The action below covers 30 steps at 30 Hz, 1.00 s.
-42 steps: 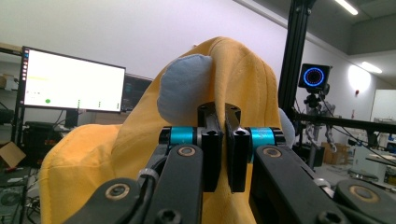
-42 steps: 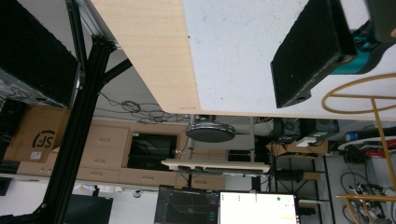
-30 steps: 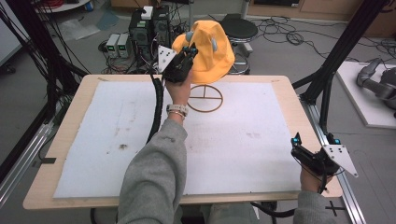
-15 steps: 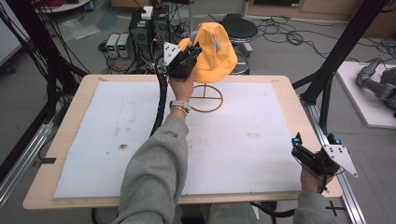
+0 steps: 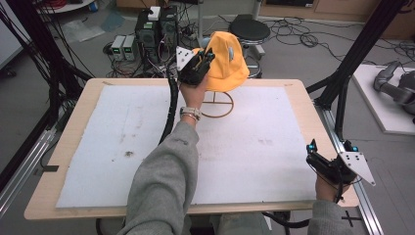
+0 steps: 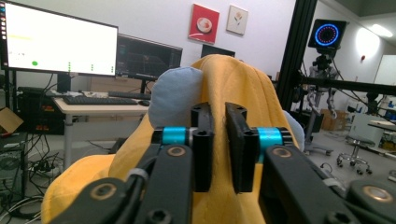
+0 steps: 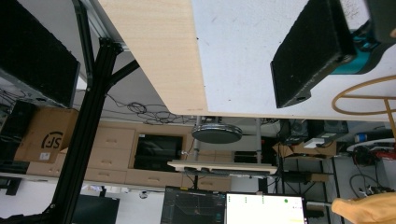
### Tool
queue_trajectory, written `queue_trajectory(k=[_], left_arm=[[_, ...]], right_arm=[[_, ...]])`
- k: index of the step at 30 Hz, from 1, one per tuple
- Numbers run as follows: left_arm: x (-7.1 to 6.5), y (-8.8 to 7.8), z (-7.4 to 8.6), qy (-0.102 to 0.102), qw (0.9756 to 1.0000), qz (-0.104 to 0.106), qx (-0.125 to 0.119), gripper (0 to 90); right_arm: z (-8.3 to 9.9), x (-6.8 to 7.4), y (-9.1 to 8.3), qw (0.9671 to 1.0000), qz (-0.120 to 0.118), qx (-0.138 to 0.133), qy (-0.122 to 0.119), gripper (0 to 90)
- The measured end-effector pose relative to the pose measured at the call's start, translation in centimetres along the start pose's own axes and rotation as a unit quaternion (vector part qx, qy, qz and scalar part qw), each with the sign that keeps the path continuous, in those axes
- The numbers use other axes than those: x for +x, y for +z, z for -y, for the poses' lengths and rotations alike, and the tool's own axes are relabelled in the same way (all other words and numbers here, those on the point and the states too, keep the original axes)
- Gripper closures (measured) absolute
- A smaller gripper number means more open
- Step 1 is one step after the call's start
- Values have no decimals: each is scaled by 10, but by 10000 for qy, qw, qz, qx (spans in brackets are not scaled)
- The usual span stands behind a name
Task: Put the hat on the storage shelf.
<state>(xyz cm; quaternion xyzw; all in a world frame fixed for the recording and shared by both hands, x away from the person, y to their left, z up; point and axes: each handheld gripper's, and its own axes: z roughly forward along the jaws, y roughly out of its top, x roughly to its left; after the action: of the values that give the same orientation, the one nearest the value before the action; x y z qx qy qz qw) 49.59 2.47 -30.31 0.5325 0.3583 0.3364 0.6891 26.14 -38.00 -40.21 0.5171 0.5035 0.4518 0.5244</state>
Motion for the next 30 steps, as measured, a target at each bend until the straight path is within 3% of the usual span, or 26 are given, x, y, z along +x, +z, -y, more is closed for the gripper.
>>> queue_trajectory(k=[2,4,7,12,16,19,22,24,30], left_arm=[[-1,-1,2,113,9999,-15,-23,757],[-1,-1,3,97,9999,-21,-10,714],[0,-2,3,-4,10000,-80,-25,590],[1,-5,2,43,9999,5,-140,410],[2,-9,-1,87,9997,-47,-235,274],[3,-12,-3,209,9994,32,-258,187],[3,-15,-5,428,9987,59,-261,148],[3,-18,-6,513,9983,34,-257,66],[9,-28,-12,500,9980,162,-362,17]], right_arm=[[0,0,0,10000,24,6,-3,8],[0,1,-1,10000,30,-21,-7,8],[-1,0,-1,10000,58,-39,-22,8],[-1,0,-2,10000,82,-39,0,8],[-1,0,-2,10000,81,-44,-21,8],[-1,1,-2,9999,87,-54,-26,8],[-2,2,-2,10000,64,-37,-30,8],[-2,3,-2,10000,70,-47,-32,8],[-2,6,-3,9999,36,-45,-89,8]])
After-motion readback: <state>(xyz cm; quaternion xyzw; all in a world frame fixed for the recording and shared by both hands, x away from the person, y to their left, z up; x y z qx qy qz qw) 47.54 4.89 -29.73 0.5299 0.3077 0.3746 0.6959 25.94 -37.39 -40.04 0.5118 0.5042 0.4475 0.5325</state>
